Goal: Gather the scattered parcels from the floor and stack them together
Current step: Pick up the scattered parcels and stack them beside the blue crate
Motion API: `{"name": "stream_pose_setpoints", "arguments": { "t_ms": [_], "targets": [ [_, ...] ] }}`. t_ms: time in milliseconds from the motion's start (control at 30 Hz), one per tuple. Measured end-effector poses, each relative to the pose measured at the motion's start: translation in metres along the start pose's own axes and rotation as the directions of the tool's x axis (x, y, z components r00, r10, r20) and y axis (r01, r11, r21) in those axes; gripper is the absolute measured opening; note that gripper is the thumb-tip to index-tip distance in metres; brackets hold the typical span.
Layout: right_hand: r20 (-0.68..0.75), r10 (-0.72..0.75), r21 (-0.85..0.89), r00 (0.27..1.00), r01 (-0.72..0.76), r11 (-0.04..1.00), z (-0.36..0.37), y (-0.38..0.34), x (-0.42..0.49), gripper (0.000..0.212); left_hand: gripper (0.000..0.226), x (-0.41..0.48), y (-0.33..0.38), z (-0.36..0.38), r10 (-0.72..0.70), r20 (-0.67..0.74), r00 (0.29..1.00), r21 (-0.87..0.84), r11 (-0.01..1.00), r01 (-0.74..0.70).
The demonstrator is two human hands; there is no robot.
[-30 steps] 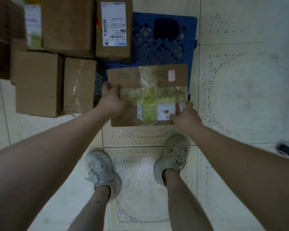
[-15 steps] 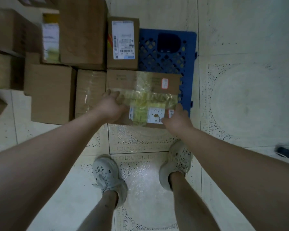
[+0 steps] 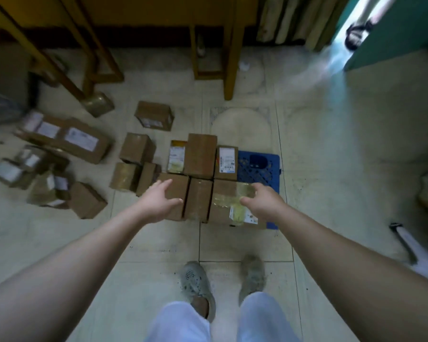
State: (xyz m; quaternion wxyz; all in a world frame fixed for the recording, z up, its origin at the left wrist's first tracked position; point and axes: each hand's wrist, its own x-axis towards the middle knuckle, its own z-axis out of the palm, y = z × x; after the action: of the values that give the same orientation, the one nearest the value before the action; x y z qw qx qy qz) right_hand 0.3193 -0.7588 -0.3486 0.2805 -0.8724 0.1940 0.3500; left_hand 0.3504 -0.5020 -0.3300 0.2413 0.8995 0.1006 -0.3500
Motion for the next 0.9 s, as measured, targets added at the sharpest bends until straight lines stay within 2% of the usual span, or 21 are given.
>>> {"name": "stream_pose_setpoints", "arguments": {
  "t_ms": [133,267,533,667,900],
  "targets": [
    [-0.026,-0.142,-0.08,0.99,0.14,0.987,-0.044,-0.065,-0.05,0.068,0.072,-0.065,0.004,-0.076,0.047,-0.13,0.99,-0.017,0.999,-0.049],
    [-0.06,-0.299,-0.142,0.952,0.289,0.947,-0.075,-0.128,-0.088,0.067,0.07,-0.122,0.004,-0.129,0.014,-0.317,0.948,-0.069,0.997,-0.037],
    [-0.119,-0.464,-0.282,0.878,0.418,0.864,-0.095,-0.219,-0.145,0.064,0.068,-0.184,-0.03,-0.218,0.108,-0.406,0.907,-0.083,0.984,-0.155],
    [-0.18,-0.476,-0.283,0.861,0.418,0.863,-0.078,-0.27,-0.155,0.066,0.07,-0.183,-0.075,-0.261,0.112,-0.447,0.888,-0.091,0.981,-0.17],
    [-0.169,-0.529,-0.296,0.832,0.469,0.832,0.001,-0.392,-0.172,0.064,0.071,-0.183,-0.198,-0.345,0.051,-0.47,0.881,-0.141,0.981,-0.132]
  ]
}}
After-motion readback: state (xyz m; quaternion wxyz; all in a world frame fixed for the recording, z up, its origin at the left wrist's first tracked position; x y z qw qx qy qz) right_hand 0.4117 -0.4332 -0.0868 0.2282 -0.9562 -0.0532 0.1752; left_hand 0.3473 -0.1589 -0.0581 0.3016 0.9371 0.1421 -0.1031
